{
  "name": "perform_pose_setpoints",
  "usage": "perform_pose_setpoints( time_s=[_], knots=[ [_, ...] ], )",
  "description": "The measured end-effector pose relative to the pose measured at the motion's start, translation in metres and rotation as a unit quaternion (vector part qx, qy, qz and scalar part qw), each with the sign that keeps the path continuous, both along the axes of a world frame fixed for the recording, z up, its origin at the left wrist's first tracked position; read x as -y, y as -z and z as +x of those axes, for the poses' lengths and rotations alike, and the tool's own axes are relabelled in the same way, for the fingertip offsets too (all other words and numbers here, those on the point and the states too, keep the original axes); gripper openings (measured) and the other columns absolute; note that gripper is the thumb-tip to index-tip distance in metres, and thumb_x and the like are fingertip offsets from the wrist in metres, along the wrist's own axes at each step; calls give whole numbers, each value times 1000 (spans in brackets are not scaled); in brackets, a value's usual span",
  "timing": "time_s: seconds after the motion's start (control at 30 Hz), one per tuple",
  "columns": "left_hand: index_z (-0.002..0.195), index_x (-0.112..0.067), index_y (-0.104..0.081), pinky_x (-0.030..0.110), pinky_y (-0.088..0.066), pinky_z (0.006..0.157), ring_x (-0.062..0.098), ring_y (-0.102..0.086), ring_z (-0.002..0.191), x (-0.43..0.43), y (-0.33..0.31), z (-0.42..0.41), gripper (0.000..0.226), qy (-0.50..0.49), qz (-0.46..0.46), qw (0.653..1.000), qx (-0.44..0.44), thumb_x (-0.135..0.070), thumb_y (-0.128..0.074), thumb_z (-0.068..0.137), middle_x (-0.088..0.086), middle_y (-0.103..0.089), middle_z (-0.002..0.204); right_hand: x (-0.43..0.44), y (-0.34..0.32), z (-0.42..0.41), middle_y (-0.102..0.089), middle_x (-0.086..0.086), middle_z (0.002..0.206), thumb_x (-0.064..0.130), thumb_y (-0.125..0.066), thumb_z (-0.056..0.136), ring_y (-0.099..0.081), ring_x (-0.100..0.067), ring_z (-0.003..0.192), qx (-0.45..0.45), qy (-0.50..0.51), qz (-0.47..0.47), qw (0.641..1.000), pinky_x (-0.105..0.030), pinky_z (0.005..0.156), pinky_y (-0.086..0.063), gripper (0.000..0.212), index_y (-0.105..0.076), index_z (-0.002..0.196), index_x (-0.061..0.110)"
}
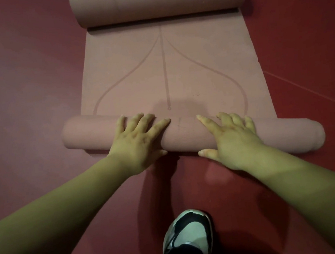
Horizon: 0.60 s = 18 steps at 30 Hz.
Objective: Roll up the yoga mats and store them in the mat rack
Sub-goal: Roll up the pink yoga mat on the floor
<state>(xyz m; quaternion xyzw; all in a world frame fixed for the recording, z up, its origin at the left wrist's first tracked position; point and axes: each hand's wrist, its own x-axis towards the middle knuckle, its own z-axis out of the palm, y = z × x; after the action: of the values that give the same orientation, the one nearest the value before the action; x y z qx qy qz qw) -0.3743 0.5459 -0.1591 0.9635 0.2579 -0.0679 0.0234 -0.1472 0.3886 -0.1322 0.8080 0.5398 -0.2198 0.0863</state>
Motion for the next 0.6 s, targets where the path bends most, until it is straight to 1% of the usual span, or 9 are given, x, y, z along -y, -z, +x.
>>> perform_pose_setpoints(
  time_s=[0.1,0.2,0.23,0.3,0.33,0.4,0.5,0.6],
  knots=[
    [154,-43,-23,65,-29,111,32,-40,137,-10,-3,7,85,-8,-19,1000,-11,-80,-32,79,5,-44,151,-4,2,-1,-20,-8,163,82,-47,83,-18,-31,148,17,2,4,1000,-59,120,-11,96,6,156,48],
    [155,-45,-19,63,-27,111,31,-38,139,-14,-5,9,87,-11,-29,999,-16,-82,-31,77,3,-41,153,-9,2,4,-29,-5,157,83,-48,80,-28,-29,143,15,-3,9,1000,-56,117,-21,94,-1,155,49],
    [155,-45,-18,64,-26,112,31,-37,139,-14,-4,9,90,-9,-31,999,-18,-84,-31,75,3,-40,154,-10,1,7,-32,-5,155,83,-48,80,-31,-29,140,12,-8,9,1000,-55,116,-24,93,-3,154,49],
    [156,-44,-18,65,-26,112,31,-36,140,-13,-4,9,96,-6,-29,999,-24,-86,-39,71,3,-39,154,-11,0,10,-36,-4,150,83,-47,81,-35,-29,136,9,-19,9,1000,-52,113,-28,90,-6,154,49],
    [155,-44,-20,65,-28,111,32,-38,138,-14,-4,9,97,-2,-26,999,-20,-85,-45,71,4,-41,153,-11,-1,10,-38,-3,148,83,-46,82,-37,-29,133,11,-24,9,1000,-51,112,-30,89,-7,154,49],
    [154,-42,-26,63,-33,107,32,-44,132,-13,-3,8,91,11,-10,1000,-5,-81,-50,76,3,-46,147,-11,-2,9,-41,-2,143,83,-46,82,-40,-28,129,10,-29,9,999,-50,109,-32,87,-9,153,48],
    [153,-38,-31,59,-38,101,31,-50,122,-12,-7,3,82,38,3,999,13,-79,-43,83,1,-51,140,-7,-9,5,-43,-1,141,82,-45,82,-42,-28,127,0,-25,-7,1000,-49,108,-33,86,-11,153,48],
    [153,-36,-35,53,-42,93,31,-55,112,-1,-12,-5,84,63,-30,998,7,-83,-37,84,-1,-56,134,10,-16,-1,-43,-1,141,84,-45,81,-42,-28,128,-34,-35,-48,998,-47,108,-34,89,-10,155,47]
  ],
)
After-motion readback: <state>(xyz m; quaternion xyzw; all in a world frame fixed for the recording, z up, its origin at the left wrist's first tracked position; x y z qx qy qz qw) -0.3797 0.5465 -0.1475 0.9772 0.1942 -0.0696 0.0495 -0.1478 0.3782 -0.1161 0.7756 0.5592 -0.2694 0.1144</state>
